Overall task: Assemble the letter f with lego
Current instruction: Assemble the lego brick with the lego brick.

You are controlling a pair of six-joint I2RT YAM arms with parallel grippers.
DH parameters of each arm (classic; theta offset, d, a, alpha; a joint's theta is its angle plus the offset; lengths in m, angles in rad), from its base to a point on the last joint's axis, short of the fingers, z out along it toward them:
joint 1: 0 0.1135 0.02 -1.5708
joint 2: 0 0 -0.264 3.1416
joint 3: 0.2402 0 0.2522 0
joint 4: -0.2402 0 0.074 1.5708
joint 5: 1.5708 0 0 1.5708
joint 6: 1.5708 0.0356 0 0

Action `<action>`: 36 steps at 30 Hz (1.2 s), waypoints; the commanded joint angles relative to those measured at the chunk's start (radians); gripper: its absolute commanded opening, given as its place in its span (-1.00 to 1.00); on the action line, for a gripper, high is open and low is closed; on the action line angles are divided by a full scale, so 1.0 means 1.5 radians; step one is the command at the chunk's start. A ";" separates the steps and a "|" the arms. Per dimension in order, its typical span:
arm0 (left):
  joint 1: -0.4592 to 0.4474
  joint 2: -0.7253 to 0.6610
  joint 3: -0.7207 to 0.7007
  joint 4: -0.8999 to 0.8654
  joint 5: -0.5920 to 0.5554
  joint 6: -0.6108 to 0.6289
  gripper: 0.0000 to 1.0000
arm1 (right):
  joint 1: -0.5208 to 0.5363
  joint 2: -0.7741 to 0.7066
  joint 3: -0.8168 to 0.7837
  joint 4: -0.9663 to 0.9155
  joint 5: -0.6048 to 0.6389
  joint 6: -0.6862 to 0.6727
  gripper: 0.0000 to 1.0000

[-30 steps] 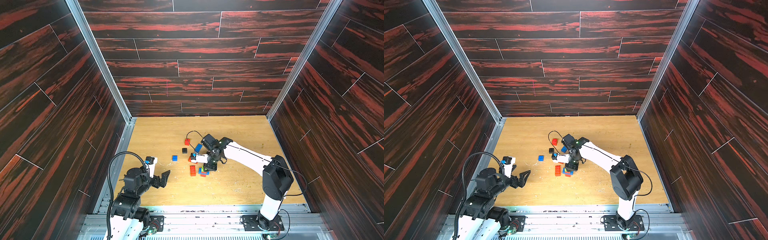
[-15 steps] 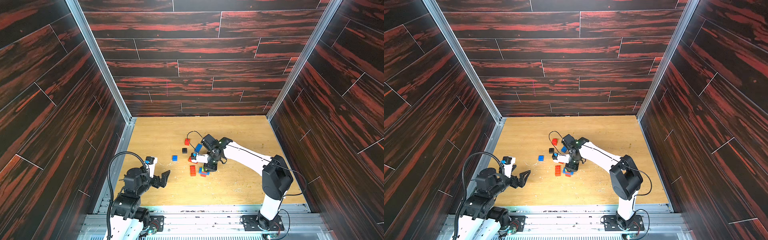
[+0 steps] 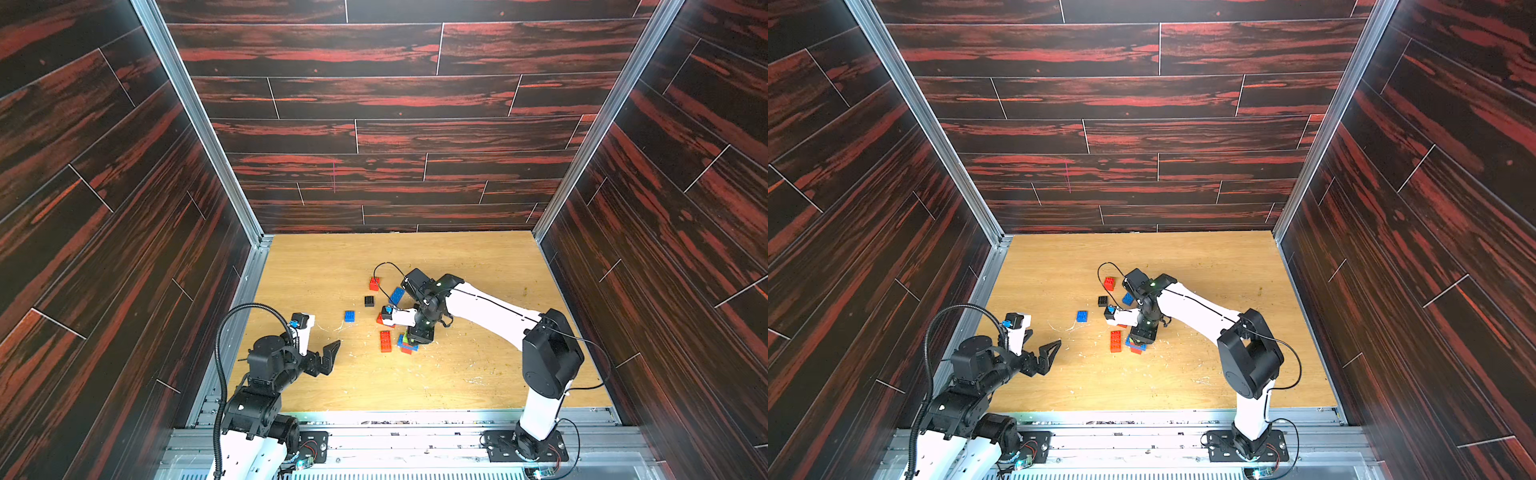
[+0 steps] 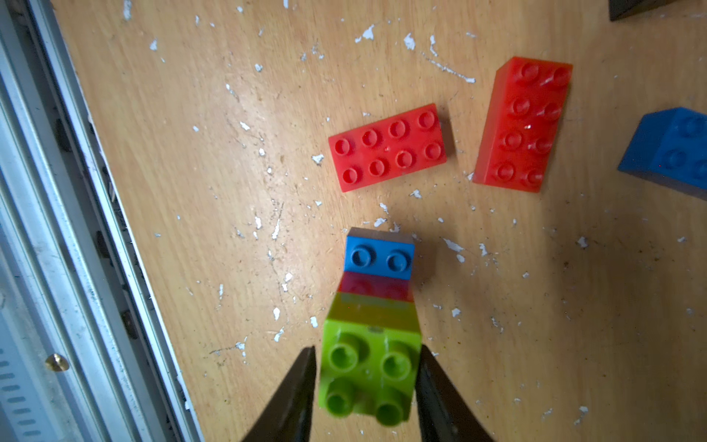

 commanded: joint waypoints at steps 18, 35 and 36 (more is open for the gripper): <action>-0.003 -0.007 0.001 0.001 0.000 0.002 1.00 | 0.052 -0.004 0.146 0.009 0.024 0.216 -0.07; -0.002 -0.020 -0.002 -0.001 0.014 0.005 1.00 | 0.096 0.170 0.341 -0.065 0.111 0.560 -0.10; -0.002 -0.020 -0.003 -0.001 0.015 0.005 1.00 | 0.096 0.172 0.338 -0.062 0.116 0.579 -0.10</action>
